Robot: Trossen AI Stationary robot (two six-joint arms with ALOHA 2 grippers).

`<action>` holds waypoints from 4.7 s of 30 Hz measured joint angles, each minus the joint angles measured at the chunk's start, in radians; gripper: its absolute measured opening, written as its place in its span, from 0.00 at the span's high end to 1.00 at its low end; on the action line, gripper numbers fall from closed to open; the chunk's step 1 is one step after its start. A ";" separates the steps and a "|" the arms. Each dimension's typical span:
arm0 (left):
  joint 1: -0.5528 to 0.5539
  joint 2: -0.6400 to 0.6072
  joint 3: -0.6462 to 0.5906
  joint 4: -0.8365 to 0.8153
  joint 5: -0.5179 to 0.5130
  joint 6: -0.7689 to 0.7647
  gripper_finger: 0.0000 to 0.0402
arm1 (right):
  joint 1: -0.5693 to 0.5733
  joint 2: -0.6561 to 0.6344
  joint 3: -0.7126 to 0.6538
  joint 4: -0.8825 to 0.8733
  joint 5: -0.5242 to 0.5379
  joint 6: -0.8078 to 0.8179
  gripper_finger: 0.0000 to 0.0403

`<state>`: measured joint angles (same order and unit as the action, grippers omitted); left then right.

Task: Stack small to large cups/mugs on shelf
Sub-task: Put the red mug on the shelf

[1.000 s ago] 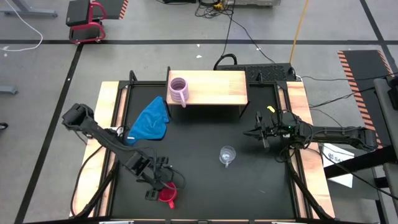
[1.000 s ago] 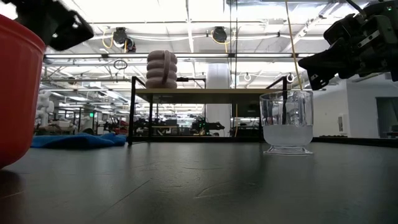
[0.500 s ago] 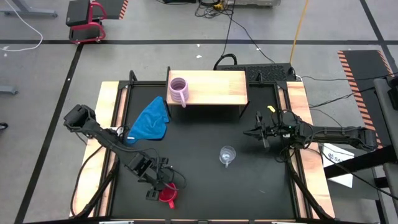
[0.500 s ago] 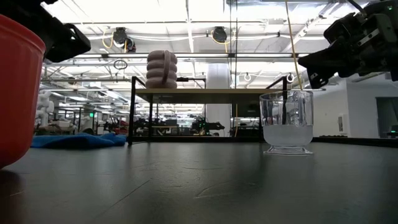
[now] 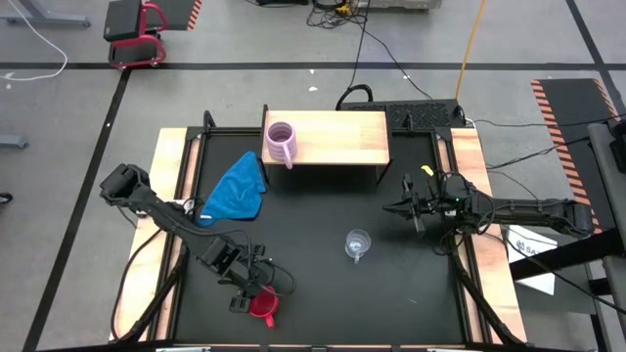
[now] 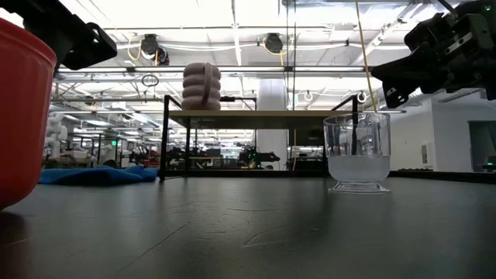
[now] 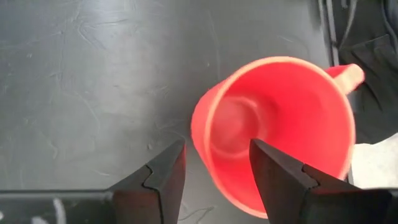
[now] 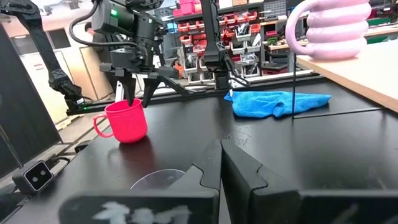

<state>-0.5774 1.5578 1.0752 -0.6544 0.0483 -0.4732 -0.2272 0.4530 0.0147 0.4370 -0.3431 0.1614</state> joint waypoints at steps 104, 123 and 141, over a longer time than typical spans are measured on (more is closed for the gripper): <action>0.062 -0.652 0.004 -0.203 -0.342 0.339 1.00 | 0.000 0.007 0.000 -0.008 0.000 0.009 1.00; 0.063 -0.841 -0.169 -0.050 -0.413 0.352 1.00 | 0.000 0.008 0.000 0.003 0.000 0.006 1.00; 0.146 -0.898 -0.429 0.328 -0.426 0.502 0.99 | 0.000 0.008 0.000 0.008 0.000 0.007 1.00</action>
<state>-0.4311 0.6600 0.6459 -0.3260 -0.3781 0.0287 -0.2272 0.4606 0.0144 0.4446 -0.3431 0.1680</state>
